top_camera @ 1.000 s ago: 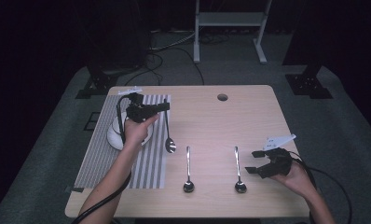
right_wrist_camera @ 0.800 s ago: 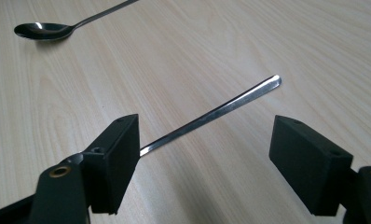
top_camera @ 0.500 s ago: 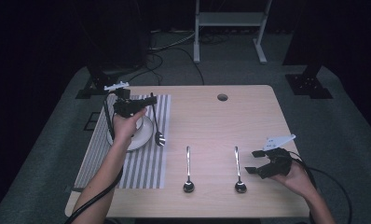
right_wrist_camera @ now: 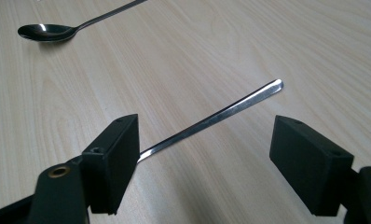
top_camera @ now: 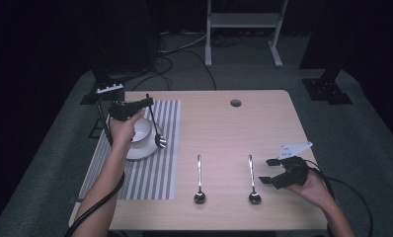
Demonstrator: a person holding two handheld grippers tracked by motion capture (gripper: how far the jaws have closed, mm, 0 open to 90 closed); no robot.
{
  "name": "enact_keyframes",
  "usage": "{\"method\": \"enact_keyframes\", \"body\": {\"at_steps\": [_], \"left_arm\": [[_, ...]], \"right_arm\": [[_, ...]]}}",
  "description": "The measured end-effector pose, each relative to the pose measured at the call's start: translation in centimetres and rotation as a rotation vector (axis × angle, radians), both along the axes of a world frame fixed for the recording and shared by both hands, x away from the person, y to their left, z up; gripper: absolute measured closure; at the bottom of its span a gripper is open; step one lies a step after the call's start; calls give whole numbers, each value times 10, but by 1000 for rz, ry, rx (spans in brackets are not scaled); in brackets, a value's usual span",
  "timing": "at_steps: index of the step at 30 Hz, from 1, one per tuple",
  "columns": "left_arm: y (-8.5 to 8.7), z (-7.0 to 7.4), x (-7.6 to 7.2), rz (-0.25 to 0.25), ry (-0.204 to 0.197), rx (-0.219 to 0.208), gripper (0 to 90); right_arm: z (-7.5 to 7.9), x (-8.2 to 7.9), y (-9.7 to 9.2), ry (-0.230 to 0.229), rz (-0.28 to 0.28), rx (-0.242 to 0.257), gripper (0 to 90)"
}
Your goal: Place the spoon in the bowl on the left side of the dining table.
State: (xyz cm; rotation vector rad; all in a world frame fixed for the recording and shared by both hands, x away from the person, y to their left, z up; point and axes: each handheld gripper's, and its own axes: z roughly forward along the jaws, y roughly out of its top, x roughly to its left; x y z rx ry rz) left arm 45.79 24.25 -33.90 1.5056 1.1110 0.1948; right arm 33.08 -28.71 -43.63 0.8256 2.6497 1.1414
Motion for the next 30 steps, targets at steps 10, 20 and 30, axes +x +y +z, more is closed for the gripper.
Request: {"method": "enact_keyframes", "body": {"at_steps": [10,20,30], "left_arm": [[17,6,2,65,-11,11,892],[32,15,4,130,-27,8,891],[44,22,5,191,-42,10,891]], "right_arm": [[1,0,-1,3,-1,3,229],[1,0,1,-3,2,5,229],[3,0,-1,-2,1,8,230]]}}
